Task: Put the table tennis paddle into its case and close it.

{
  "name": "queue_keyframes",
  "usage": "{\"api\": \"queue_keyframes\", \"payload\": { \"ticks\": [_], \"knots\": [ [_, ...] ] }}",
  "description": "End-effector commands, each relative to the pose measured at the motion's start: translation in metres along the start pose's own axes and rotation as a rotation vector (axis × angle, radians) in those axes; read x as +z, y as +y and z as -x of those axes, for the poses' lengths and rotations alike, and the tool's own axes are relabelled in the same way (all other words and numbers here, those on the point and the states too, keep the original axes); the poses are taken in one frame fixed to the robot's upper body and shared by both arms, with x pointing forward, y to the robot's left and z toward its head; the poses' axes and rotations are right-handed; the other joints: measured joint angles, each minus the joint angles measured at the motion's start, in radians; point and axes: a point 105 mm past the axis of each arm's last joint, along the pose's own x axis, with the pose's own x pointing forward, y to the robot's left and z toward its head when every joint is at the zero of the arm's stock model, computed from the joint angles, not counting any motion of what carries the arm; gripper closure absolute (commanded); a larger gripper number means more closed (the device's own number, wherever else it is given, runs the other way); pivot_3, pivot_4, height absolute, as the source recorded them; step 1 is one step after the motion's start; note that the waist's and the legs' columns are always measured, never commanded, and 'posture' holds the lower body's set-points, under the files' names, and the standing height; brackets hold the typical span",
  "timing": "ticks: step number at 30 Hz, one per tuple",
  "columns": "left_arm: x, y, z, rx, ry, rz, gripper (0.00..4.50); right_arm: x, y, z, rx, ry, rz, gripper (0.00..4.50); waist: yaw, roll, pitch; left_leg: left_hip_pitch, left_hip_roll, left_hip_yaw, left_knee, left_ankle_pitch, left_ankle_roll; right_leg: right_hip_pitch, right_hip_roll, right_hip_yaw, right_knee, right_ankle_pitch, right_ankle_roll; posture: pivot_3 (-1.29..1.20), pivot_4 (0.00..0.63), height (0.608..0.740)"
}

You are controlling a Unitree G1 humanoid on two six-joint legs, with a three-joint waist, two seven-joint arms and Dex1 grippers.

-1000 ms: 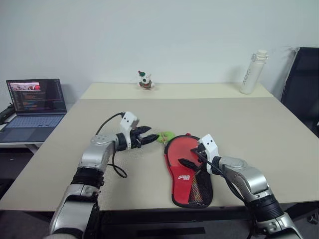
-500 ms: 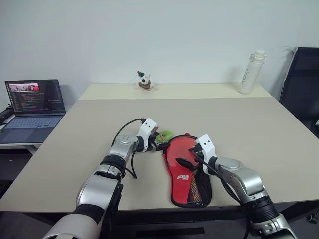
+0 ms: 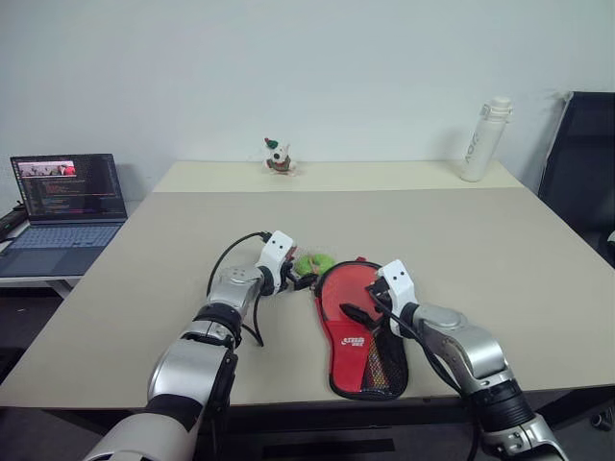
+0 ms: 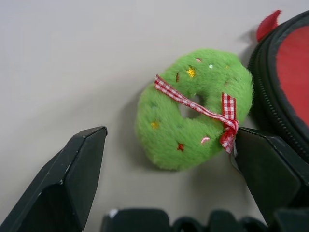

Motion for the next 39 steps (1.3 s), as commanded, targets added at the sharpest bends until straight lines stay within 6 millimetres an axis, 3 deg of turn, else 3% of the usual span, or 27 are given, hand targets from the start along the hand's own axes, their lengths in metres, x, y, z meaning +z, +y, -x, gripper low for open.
{"api": "queue_keyframes", "payload": {
  "ticks": [1,9,12,18,25,30,36,39],
  "knots": [
    [-0.004,-0.005,-0.002,-0.014,0.006,-0.003,0.62,-0.003,-0.001,-0.002,-0.005,0.01,-0.01,0.0,0.0,0.0,0.0,0.0,0.0,0.0,0.0,0.0,0.0,0.0,0.0,0.0,0.0,0.0,0.0,0.0,0.15,0.74],
    [-0.006,-0.017,-0.007,-0.067,0.012,0.018,3.51,0.0,-0.005,-0.004,-0.042,0.002,0.025,0.0,0.0,0.0,0.0,0.001,0.0,0.0,0.0,0.0,0.0,0.001,0.0,0.0,0.001,0.0,0.0,0.0,0.15,0.74],
    [-0.005,-0.019,-0.007,-0.074,0.007,0.025,4.4,0.0,-0.007,-0.007,-0.063,0.004,0.051,0.0,0.0,0.0,0.0,0.001,0.0,0.0,0.001,0.001,0.0,0.001,0.0,0.0,0.001,0.001,0.001,0.0,0.15,0.74],
    [0.01,-0.021,-0.01,-0.079,-0.037,0.048,4.48,-0.018,-0.002,-0.014,-0.059,0.071,0.085,0.0,0.001,0.0,0.0,0.001,0.0,0.0,0.001,0.001,0.0,0.001,0.0,0.0,0.001,0.001,0.001,0.0,0.15,0.74],
    [0.053,-0.006,-0.016,0.078,-0.109,0.008,4.48,-0.048,0.007,-0.017,-0.021,0.181,0.068,0.0,0.001,-0.001,-0.001,0.001,0.0,0.0,0.002,0.001,-0.001,0.001,0.0,0.0,0.001,0.001,0.002,0.0,0.15,0.74],
    [0.072,-0.002,-0.021,0.18,-0.13,-0.054,4.48,-0.057,0.008,-0.019,-0.021,0.212,0.036,0.0,-0.001,-0.003,-0.003,0.002,0.0,0.0,0.001,0.001,-0.001,0.002,0.0,0.0,0.001,0.001,0.002,0.0,0.15,0.74],
    [0.097,-0.026,-0.035,0.175,-0.189,-0.096,4.48,-0.063,0.013,-0.021,-0.005,0.235,0.023,0.0,-0.001,-0.003,-0.003,0.002,0.0,0.0,0.001,0.001,-0.001,0.002,0.0,0.0,0.001,0.001,0.002,0.0,0.15,0.74],
    [0.115,-0.061,-0.047,0.069,-0.233,-0.11,4.48,-0.068,0.018,-0.022,0.013,0.252,0.023,0.0,0.001,-0.004,-0.003,0.002,0.0,0.0,0.001,0.001,-0.001,0.002,0.0,0.0,0.001,0.001,0.002,0.0,0.15,0.74]
  ]
}}
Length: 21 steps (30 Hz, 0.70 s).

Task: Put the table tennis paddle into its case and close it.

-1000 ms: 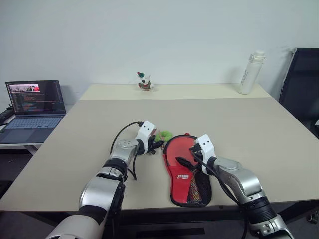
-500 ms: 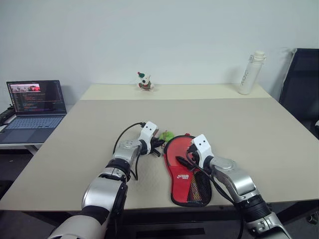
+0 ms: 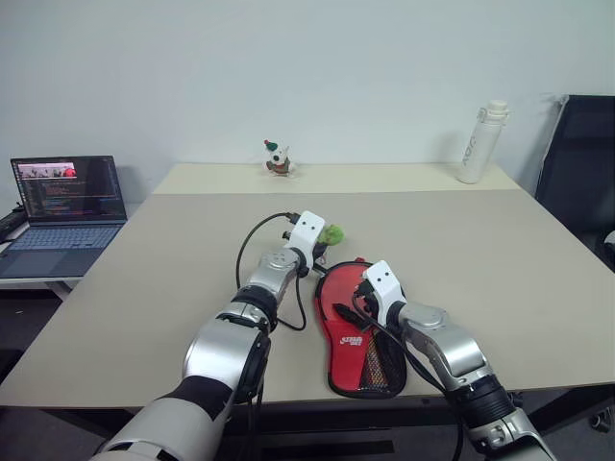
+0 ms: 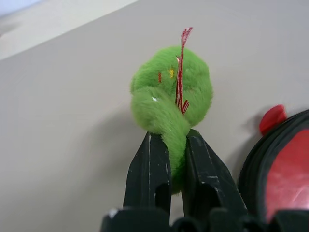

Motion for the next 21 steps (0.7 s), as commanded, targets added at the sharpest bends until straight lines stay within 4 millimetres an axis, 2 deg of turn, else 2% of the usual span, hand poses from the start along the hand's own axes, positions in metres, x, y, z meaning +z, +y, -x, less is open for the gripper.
{"api": "queue_keyframes", "payload": {
  "ticks": [1,7,11,21],
  "knots": [
    [0.057,-0.034,-0.009,-0.1,-0.161,-0.05,4.48,-0.057,0.021,-0.004,0.068,0.208,-0.076,0.0,0.002,0.0,0.0,0.0,0.0,0.0,0.0,0.0,0.0,0.0,0.0,0.0,0.0,0.0,0.0,0.0,0.15,0.74],
    [0.084,-0.083,-0.012,-0.28,-0.241,-0.071,4.48,-0.061,0.028,-0.003,0.08,0.221,-0.077,0.0,0.002,0.0,0.0,0.0,0.0,0.0,0.0,0.0,0.0,0.0,0.0,0.0,-0.001,0.0,0.0,0.0,0.15,0.74],
    [0.096,-0.105,-0.012,-0.352,-0.277,-0.066,4.48,-0.063,0.03,-0.001,0.079,0.226,-0.082,0.0,0.01,0.0,0.0,-0.001,-0.001,-0.001,0.0,0.0,0.0,0.0,-0.001,-0.001,-0.002,0.0,0.0,0.0,0.15,0.74],
    [0.116,-0.136,-0.006,-0.471,-0.355,-0.017,4.48,-0.065,0.026,0.002,0.062,0.232,-0.083,0.0,0.012,0.0,0.0,-0.003,-0.003,-0.002,-0.002,0.0,0.0,0.0,-0.002,-0.004,-0.005,0.0,0.0,0.0,0.15,0.74]
  ]
}}
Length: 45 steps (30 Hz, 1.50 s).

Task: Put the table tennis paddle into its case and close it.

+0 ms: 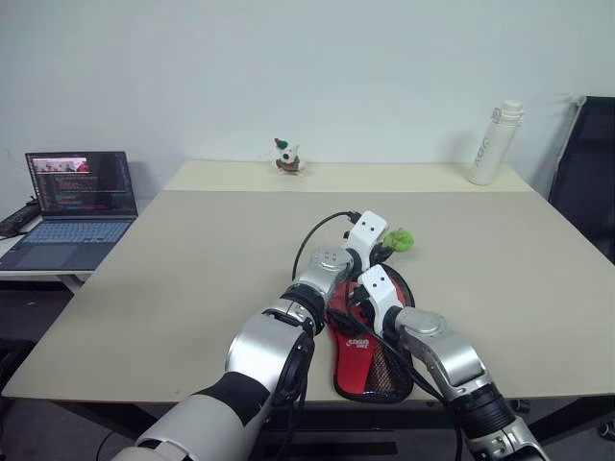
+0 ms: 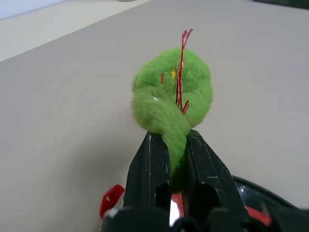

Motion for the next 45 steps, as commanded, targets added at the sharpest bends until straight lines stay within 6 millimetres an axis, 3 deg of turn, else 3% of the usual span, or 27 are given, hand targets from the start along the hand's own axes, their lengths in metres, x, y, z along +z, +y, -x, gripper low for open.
{"api": "queue_keyframes", "payload": {
  "ticks": [1,7,15,22,27,31,34,36,40,45],
  "knots": [
    [0.072,-0.04,-0.013,-0.148,-0.221,-0.077,4.48,-0.063,0.014,-0.001,0.044,0.234,-0.104,0.0,0.0,0.0,0.0,0.0,0.0,0.0,0.0,0.0,0.0,0.0,0.0,0.0,0.0,0.0,0.0,0.0,0.15,0.74],
    [0.064,-0.042,-0.011,-0.214,-0.198,-0.042,4.48,-0.061,0.01,-0.002,0.029,0.228,-0.104,0.0,0.001,0.0,0.0,0.0,0.0,-0.001,0.0,0.0,0.0,0.0,0.0,-0.001,0.0,0.0,0.0,0.0,0.15,0.74],
    [0.049,-0.022,0.0,-0.196,-0.152,-0.082,1.71,-0.05,0.0,-0.003,0.003,0.201,-0.104,0.0,-0.009,0.0,0.0,0.0,0.001,-0.001,0.0,0.0,0.0,0.0,0.0,-0.001,0.0,0.0,0.0,0.0,0.15,0.74],
    [0.044,0.016,0.02,-0.117,-0.171,-0.08,1.71,-0.029,-0.005,0.001,-0.01,0.145,-0.118,0.0,-0.01,0.0,0.0,0.001,0.002,-0.001,0.0,0.0,0.0,0.0,0.001,-0.001,0.002,0.0,0.0,0.0,0.15,0.74],
    [0.051,0.059,0.049,-0.025,-0.244,-0.046,1.71,-0.004,-0.011,0.025,-0.015,0.078,-0.132,0.0,-0.01,0.0,0.0,0.001,0.002,-0.001,0.0,0.0,0.0,-0.001,0.001,-0.001,0.003,0.0,0.0,0.0,0.15,0.74],
    [0.043,0.096,0.08,0.063,-0.255,-0.008,1.71,0.011,-0.014,0.046,-0.018,0.044,-0.139,0.0,-0.011,0.0,0.0,0.0,0.002,-0.001,-0.001,0.0,0.0,-0.001,0.001,-0.001,0.002,0.0,0.0,0.0,0.15,0.74],
    [0.033,0.111,0.1,0.064,-0.261,0.044,1.71,0.02,-0.008,0.061,0.026,0.015,-0.149,0.0,-0.011,0.001,0.0,-0.001,0.002,-0.001,-0.001,0.0,0.0,-0.002,0.001,-0.002,0.002,0.0,0.0,0.0,0.15,0.74],
    [0.027,0.107,0.107,-0.002,-0.264,0.073,1.71,0.027,-0.003,0.072,0.065,-0.004,-0.155,0.0,-0.011,0.001,0.001,-0.001,0.002,-0.002,-0.001,0.0,0.0,-0.002,0.001,-0.002,0.002,0.0,0.0,0.0,0.15,0.74],
    [0.018,0.078,0.111,-0.202,-0.248,0.08,1.71,0.038,-0.004,0.093,0.128,-0.028,-0.168,0.0,-0.007,0.001,0.001,-0.002,0.002,-0.002,-0.001,0.0,0.0,-0.002,0.0,-0.003,0.001,0.0,-0.001,0.0,0.15,0.74],
    [0.0,0.026,0.106,-0.445,-0.175,0.036,1.71,0.051,-0.047,0.117,0.052,-0.035,-0.132,0.0,-0.006,0.001,0.001,-0.002,0.002,-0.002,-0.001,0.0,0.0,-0.001,-0.001,-0.002,0.0,0.002,-0.003,0.0,0.15,0.74]
  ]
}}
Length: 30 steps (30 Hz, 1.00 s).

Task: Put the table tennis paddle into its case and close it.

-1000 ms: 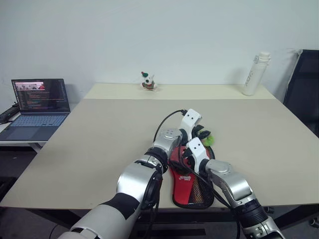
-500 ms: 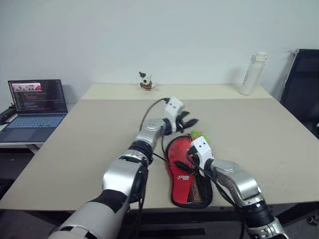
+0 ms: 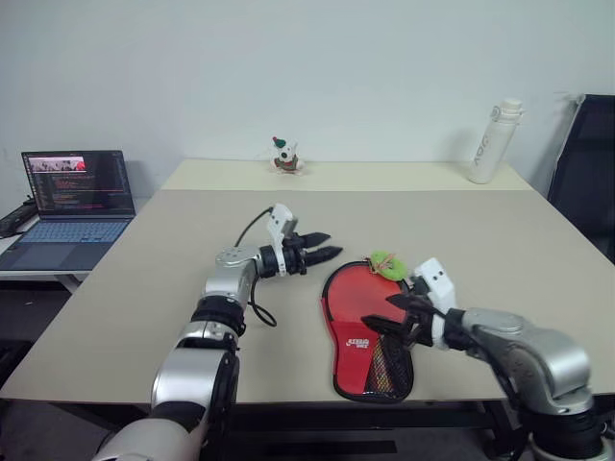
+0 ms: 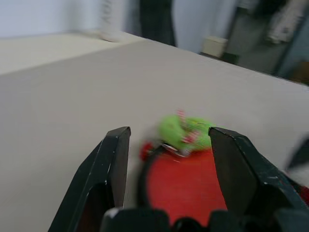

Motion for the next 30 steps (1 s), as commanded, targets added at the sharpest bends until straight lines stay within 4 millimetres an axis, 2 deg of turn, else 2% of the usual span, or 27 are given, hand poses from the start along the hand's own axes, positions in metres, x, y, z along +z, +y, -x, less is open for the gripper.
{"api": "queue_keyframes", "payload": {
  "ticks": [1,7,14,19,25,30],
  "knots": [
    [0.005,-0.028,-0.014,-0.144,0.013,-0.057,1.71,0.024,-0.022,0.018,-0.06,-0.063,0.053,0.0,-0.001,0.0,0.0,0.0,0.0,0.001,0.0,0.0,0.0,0.0,0.0,0.0,-0.001,0.0,-0.001,0.0,0.15,0.74],
    [-0.039,-0.054,-0.024,-0.248,0.157,-0.082,1.71,0.035,-0.061,0.015,-0.211,-0.064,0.194,0.0,-0.008,0.0,0.0,0.003,0.002,0.002,-0.001,0.0,0.0,0.0,0.003,0.002,0.001,-0.002,0.002,0.0,0.15,0.74],
    [-0.069,-0.052,-0.023,-0.23,0.242,-0.062,1.71,0.039,-0.08,-0.003,-0.23,-0.041,0.353,0.0,-0.006,0.0,0.0,0.002,0.001,0.004,0.0,0.0,0.0,0.0,0.003,0.004,0.001,-0.002,0.003,0.0,0.15,0.74],
    [-0.073,-0.05,-0.023,-0.213,0.248,-0.06,1.71,0.043,-0.078,-0.025,-0.187,-0.058,0.394,0.0,-0.005,0.0,0.0,0.002,0.001,0.004,0.0,0.0,0.0,0.0,0.002,0.004,0.001,-0.001,0.002,0.0,0.15,0.74],
    [-0.074,-0.049,-0.022,-0.208,0.245,-0.061,1.71,0.03,-0.073,-0.048,-0.109,-0.01,0.431,0.0,-0.004,0.0,0.0,0.002,0.0,0.004,0.001,0.0,0.0,0.0,0.002,0.004,0.001,0.001,-0.002,0.0,0.15,0.74],
    [-0.074,-0.049,-0.021,-0.202,0.248,-0.063,1.71,0.025,-0.079,-0.06,-0.108,0.019,0.485,0.0,-0.005,0.0,0.0,0.003,0.0,0.004,0.001,0.0,0.0,0.0,0.002,0.005,0.002,0.001,-0.002,0.0,0.15,0.74]
  ]
}}
